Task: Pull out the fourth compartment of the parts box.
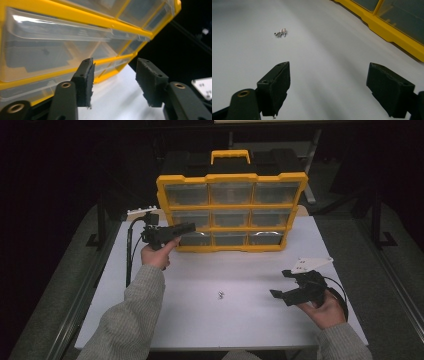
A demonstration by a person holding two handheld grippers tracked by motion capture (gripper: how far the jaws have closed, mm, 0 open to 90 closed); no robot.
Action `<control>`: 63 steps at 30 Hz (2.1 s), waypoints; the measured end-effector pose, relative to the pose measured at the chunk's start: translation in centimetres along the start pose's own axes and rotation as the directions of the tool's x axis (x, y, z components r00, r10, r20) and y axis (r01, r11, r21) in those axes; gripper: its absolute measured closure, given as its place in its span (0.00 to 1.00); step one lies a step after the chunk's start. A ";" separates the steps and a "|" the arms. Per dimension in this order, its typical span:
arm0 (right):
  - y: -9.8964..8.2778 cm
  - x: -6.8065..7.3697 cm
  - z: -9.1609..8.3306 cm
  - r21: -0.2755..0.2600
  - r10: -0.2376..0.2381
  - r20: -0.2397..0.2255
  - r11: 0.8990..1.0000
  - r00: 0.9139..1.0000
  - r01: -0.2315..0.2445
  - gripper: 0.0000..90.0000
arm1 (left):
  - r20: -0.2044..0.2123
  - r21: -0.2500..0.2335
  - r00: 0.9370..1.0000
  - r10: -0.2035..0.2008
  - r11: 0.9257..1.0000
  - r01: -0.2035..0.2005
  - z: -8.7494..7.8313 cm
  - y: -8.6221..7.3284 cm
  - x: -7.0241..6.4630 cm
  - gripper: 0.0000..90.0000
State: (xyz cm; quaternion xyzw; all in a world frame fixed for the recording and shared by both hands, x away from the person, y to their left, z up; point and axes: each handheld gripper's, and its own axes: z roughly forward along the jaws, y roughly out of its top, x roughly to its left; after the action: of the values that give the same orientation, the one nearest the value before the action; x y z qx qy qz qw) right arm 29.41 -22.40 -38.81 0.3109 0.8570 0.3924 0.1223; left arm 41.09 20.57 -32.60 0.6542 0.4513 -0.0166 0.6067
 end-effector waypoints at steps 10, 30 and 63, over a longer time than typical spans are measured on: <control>-0.1 -0.2 0.0 0.001 0.009 -0.005 1.000 1.000 -0.009 0.20 | -0.025 -0.082 0.996 -0.088 0.993 0.086 0.8 0.0 1.8 0.64; -0.1 -0.2 0.1 0.003 0.009 -0.011 1.000 1.000 -0.009 0.21 | -0.018 -0.124 0.992 -0.129 0.984 0.125 2.0 0.0 2.4 0.75; -0.4 -0.3 0.3 0.016 0.009 -0.025 1.000 1.000 -0.008 0.21 | 0.103 -0.180 0.978 -0.184 0.963 0.200 2.1 -1.0 3.4 0.87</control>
State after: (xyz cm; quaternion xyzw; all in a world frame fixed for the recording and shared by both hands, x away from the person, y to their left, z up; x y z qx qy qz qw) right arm 29.57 -22.60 -39.27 0.3106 0.8601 0.3900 0.1076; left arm 43.59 20.70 -35.85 0.5454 0.4857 -0.0602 0.6804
